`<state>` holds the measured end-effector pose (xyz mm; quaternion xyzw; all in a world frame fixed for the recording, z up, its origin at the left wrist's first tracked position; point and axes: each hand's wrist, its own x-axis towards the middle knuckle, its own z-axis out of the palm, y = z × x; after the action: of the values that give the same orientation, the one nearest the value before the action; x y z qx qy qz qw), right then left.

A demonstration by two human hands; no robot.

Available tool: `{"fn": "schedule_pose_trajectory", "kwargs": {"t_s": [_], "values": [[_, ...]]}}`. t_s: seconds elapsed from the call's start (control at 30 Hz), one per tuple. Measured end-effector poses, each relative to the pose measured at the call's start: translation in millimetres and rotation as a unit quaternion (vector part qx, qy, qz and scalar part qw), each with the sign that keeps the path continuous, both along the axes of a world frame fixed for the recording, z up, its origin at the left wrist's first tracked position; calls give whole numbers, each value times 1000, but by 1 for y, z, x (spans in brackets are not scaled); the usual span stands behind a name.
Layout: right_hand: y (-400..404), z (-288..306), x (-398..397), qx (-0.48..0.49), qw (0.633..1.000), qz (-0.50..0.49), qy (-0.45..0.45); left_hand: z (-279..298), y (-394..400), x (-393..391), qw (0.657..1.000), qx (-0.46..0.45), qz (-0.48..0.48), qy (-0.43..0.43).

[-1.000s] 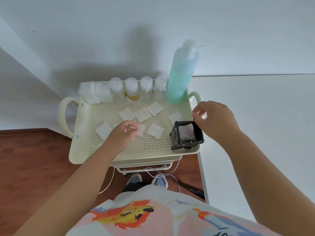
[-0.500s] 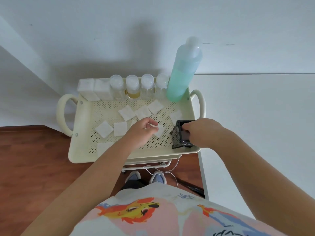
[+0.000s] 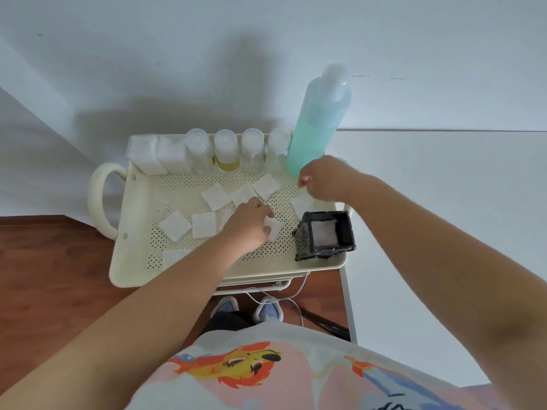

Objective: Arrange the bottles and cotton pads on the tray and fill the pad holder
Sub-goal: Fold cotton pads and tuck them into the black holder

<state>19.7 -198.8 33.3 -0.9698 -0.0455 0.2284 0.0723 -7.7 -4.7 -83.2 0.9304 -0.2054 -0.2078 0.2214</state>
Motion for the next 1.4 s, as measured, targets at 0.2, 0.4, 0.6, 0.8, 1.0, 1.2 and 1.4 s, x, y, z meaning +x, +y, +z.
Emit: {"fn": "schedule_pose_trajectory", "kwargs": {"t_s": [0.2, 0.4, 0.6, 0.8, 1.0, 1.2, 1.4], "values": [[7, -61, 24, -107, 982, 111, 105, -11, -10, -1, 993, 80, -51, -74], [10, -75, 32, -151, 970, 121, 146, -11, -12, -4, 999, 18, 13, -33], [6, -77, 29, -150, 971, 132, 132, 11, -3, -17, 974, -158, 128, 97], [0, -12, 7, 64, 997, 42, 16, 40, 16, -28, 885, -329, 260, 201], [-20, 46, -87, 347, 923, -167, -11, 55, 35, -25, 841, -388, 298, 232], [-18, 10, -131, 294, 898, -304, -120, 61, 20, -25, 834, -402, 293, 240], [-7, -4, -135, 157, 933, -254, -199, 65, 8, -28, 838, -406, 269, 245]]}}
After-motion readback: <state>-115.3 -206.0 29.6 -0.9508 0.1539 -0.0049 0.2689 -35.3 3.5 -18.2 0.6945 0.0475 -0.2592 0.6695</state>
